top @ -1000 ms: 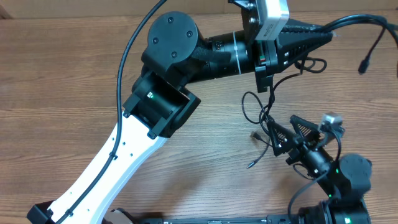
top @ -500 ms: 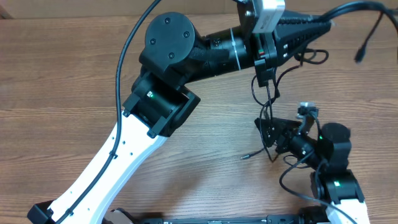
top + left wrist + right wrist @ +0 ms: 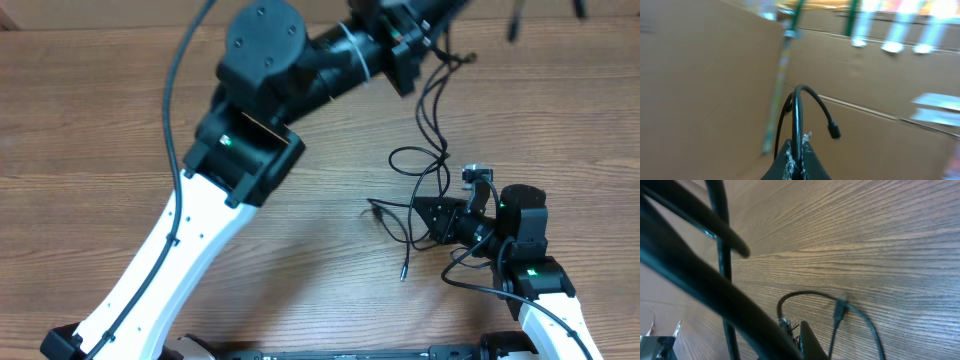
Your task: Untangle cables
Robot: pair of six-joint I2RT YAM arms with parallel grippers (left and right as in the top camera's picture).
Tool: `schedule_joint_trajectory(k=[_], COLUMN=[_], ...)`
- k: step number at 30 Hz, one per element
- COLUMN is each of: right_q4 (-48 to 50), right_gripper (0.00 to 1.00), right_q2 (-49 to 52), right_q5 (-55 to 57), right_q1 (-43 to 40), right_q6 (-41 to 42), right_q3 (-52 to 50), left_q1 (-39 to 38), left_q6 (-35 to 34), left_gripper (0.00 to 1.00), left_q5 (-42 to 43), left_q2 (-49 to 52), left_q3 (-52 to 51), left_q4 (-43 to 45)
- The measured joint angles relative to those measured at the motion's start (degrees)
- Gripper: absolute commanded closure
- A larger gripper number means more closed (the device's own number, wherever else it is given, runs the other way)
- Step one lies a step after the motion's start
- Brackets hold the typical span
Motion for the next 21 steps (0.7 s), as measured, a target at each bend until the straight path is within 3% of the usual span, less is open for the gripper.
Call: schedule_joint_trajectory(k=[8, 21], right_q4=[-1.0, -1.9], right_gripper=[0.96, 0.92], right_q2=[0.0, 0.0], right_q5=[1.7, 2.6], right_q1=[0.0, 0.0], right_q6=[-1.3, -1.4], right_q3=[0.0, 0.0], left_q1=[10.8, 20.2], left_q6=[0.0, 0.0], left_gripper=[0.96, 0.96], left_q5=[-2.9, -10.0], left_q2=[0.4, 0.4], left_q3=[0.0, 0.0], left_q4=[-2.8, -18.5])
